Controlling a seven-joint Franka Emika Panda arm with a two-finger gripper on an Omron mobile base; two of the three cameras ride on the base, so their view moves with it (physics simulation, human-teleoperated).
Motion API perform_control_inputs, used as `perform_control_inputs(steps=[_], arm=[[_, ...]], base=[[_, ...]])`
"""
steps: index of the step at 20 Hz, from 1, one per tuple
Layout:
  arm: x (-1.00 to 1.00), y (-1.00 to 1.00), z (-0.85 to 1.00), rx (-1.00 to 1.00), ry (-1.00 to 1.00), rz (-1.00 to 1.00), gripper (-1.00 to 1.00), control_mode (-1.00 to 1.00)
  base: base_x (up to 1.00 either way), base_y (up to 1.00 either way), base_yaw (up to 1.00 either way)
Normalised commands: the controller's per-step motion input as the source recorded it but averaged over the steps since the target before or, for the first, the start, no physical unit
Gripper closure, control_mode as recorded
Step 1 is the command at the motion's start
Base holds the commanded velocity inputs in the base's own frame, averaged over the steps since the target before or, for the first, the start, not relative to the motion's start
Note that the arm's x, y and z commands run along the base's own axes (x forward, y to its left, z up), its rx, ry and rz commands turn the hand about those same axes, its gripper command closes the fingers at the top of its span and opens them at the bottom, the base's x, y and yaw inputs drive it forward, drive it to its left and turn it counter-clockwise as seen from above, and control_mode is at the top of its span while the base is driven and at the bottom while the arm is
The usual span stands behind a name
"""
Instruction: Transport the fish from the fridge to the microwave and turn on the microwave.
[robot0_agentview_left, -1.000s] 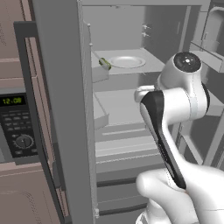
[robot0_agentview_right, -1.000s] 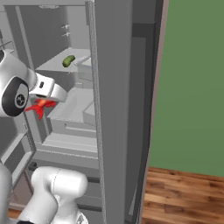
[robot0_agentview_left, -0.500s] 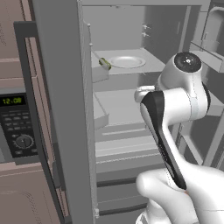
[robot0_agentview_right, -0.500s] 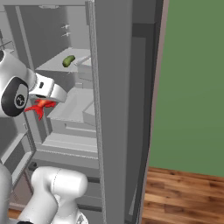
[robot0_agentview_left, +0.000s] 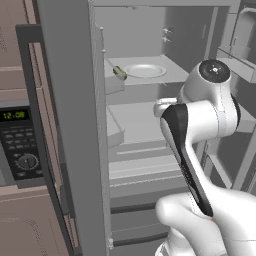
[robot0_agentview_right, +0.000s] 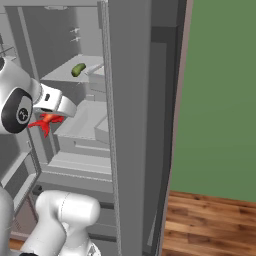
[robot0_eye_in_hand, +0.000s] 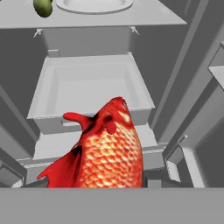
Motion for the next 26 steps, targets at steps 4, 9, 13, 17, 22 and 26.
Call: perform_control_inputs(steps=[4,9,13,17,22,26], arm=[[0.00,0.00,0.00,0.00,0.00,0.00,1.00,-1.00],[0.00,0.00,0.00,0.00,0.00,0.00,1.00,-1.00],[0.00,0.00,0.00,0.00,0.00,0.00,1.00,-1.00],[0.00,0.00,0.00,0.00,0.00,0.00,1.00,-1.00],[0.00,0.00,0.00,0.00,0.00,0.00,1.00,1.00],[0.00,0.00,0.00,0.00,0.00,0.00,1.00,1.00]], base=[[0.00,0.00,0.00],[0.00,0.00,0.00],[0.00,0.00,0.00],[0.00,0.00,0.00],[0.00,0.00,0.00],[-0.03,0.00,0.00]])
